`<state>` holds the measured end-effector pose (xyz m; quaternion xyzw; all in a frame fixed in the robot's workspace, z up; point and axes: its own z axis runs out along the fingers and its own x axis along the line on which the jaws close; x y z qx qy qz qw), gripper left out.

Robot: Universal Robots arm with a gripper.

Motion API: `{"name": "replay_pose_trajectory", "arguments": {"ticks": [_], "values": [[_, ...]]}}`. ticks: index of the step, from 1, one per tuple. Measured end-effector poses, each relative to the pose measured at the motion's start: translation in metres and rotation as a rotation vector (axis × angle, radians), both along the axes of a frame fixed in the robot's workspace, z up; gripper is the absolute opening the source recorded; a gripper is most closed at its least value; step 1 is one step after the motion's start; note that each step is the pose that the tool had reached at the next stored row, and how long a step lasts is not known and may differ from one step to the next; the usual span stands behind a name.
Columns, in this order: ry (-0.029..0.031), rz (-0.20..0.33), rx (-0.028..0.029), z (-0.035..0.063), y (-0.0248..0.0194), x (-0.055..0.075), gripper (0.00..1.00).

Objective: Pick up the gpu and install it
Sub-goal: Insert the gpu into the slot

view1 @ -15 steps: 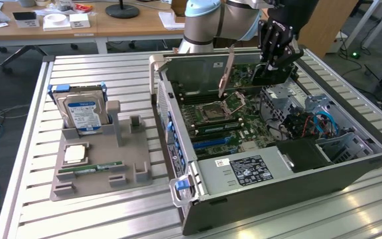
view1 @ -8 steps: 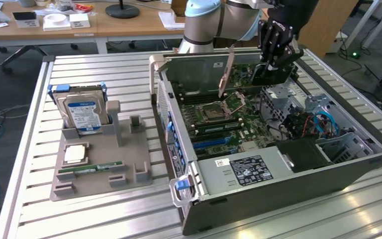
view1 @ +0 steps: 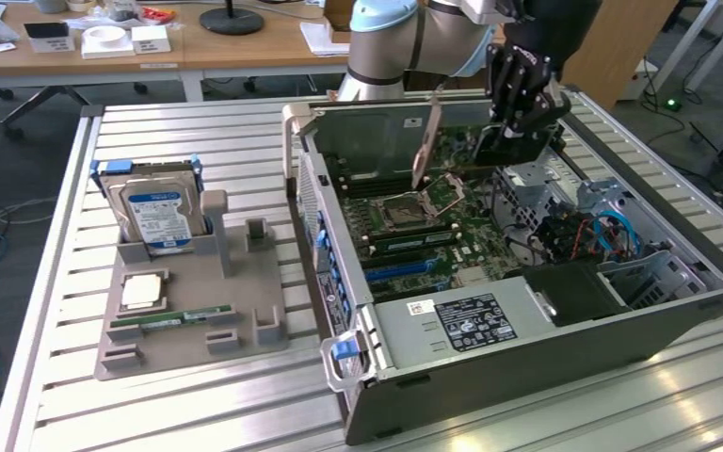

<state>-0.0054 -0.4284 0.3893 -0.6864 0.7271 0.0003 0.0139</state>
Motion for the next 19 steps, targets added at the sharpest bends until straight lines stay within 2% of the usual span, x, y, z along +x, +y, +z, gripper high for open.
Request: {"name": "replay_pose_trajectory", "arguments": {"ticks": [19], "values": [[0.0000,0.000,-0.0001,-0.0184,0.0000,-0.004,0.27]]}}
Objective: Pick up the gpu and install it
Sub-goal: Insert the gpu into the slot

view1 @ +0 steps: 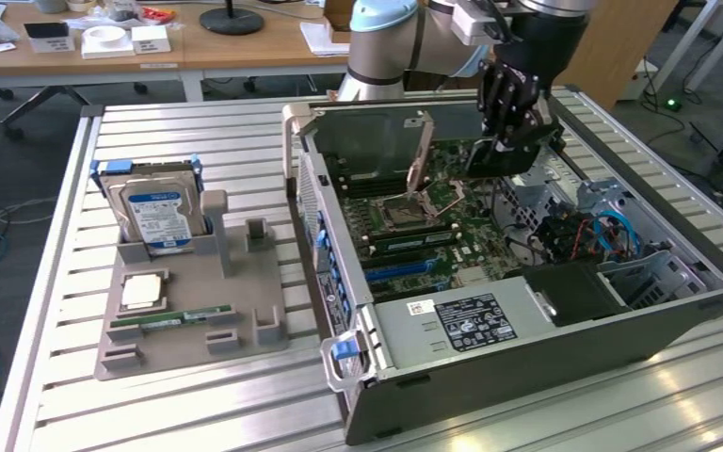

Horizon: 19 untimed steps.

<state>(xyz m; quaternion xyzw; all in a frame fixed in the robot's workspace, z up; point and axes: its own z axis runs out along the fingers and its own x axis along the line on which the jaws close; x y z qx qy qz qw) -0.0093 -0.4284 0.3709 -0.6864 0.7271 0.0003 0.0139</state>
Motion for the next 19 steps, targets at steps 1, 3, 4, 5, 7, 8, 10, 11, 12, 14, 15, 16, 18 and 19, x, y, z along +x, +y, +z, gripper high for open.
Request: {"name": "replay_pose_trajectory", "arguments": {"ticks": [1,3,4,5,7,8,10,11,12,14,15,16,18,19], "values": [[0.0000,0.000,-0.0001,-0.0001,0.0000,0.0000,0.27],[0.0000,0.000,-0.0002,-0.0001,-0.0001,0.0000,0.27],[0.0000,0.000,0.0000,-0.0002,-0.0001,-0.0001,0.27],[0.0000,0.000,0.0000,-0.0002,0.0000,-0.0001,0.27],[-0.0001,0.000,0.0001,-0.0002,0.0000,-0.0001,0.27],[0.0000,0.000,0.0001,-0.0003,0.0000,-0.0001,0.27],[-0.0002,0.000,0.0005,-0.0017,0.0000,-0.0001,0.27],[-0.0001,0.000,0.0002,-0.0026,-0.0001,-0.0002,0.27],[-0.0001,0.000,0.0001,-0.0037,0.0000,-0.0002,0.27],[-0.0001,0.000,0.0002,-0.0056,0.0000,-0.0003,0.27],[-0.0001,0.000,0.0001,-0.0065,0.0000,-0.0004,0.27],[-0.0001,0.000,0.0001,-0.0074,0.0000,-0.0005,0.27],[-0.0001,0.000,0.0001,-0.0090,0.0000,-0.0005,0.27],[0.0000,0.000,-0.0001,-0.0092,0.0000,-0.0006,0.27]]}}
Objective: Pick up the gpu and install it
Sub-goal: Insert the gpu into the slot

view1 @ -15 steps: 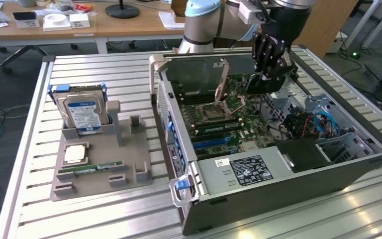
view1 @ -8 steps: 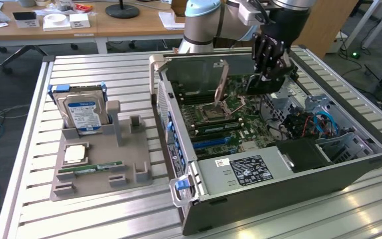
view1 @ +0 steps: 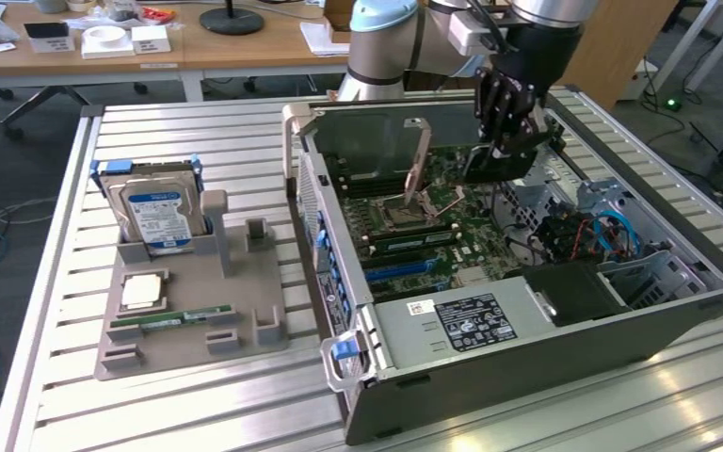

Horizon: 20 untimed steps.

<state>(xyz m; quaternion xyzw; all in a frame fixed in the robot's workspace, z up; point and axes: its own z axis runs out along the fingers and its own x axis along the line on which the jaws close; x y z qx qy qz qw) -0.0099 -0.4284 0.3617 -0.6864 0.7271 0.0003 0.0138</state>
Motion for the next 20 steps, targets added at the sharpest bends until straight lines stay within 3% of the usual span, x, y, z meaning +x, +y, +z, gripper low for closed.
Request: {"name": "replay_pose_trajectory", "arguments": {"ticks": [20], "values": [[0.0000,0.000,0.0000,-0.0074,0.0000,-0.0004,0.27]]}}
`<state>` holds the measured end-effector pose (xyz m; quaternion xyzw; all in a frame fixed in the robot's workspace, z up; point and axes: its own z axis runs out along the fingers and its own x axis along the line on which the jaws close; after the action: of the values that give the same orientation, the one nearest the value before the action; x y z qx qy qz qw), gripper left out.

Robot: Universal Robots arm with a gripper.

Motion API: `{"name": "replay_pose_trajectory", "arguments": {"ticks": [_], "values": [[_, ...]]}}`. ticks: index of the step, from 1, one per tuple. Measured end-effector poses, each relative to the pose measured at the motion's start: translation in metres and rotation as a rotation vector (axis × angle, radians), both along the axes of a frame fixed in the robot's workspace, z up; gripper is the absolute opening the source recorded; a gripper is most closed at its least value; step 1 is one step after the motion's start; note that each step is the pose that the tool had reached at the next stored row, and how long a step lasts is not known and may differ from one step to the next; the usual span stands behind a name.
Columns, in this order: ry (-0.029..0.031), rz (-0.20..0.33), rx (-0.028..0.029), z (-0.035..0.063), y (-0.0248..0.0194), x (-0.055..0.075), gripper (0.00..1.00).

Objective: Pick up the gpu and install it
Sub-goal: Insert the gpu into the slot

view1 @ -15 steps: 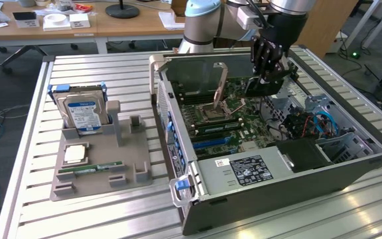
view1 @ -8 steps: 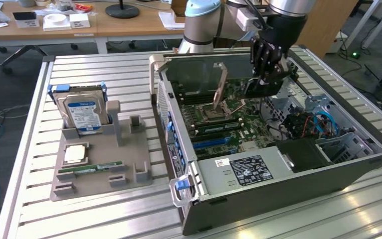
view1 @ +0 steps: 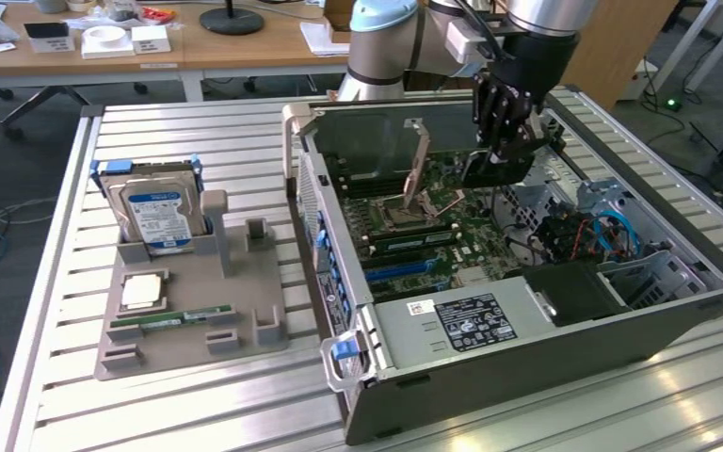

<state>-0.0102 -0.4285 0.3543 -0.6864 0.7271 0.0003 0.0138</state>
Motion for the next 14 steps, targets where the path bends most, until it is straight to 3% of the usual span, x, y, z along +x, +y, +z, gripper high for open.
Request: {"name": "replay_pose_trajectory", "arguments": {"ticks": [14], "values": [[-0.0001,0.000,0.0003,-0.0070,0.0001,-0.0014,0.27]]}}
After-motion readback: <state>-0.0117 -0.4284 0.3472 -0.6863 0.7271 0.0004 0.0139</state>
